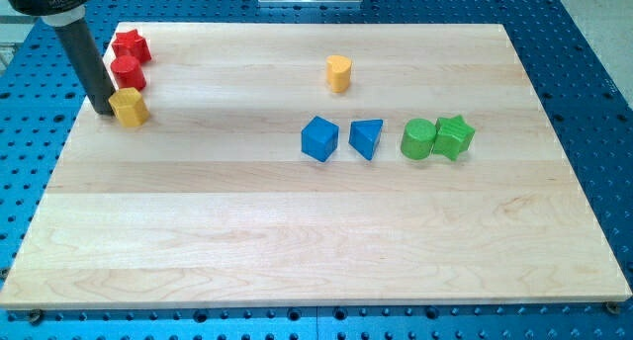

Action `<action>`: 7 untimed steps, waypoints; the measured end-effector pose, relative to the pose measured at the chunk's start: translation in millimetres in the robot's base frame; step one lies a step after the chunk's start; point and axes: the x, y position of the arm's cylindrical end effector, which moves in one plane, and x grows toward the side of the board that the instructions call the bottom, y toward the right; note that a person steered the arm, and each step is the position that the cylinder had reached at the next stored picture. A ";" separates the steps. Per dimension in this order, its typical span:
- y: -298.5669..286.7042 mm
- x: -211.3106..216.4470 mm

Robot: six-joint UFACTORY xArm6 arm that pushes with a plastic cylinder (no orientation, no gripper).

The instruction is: Slide the hexagon below the red circle

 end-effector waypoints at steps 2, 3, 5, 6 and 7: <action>41.3 55.9; 59.8 53.6; 56.2 20.0; 106.3 -12.8; 112.0 -52.0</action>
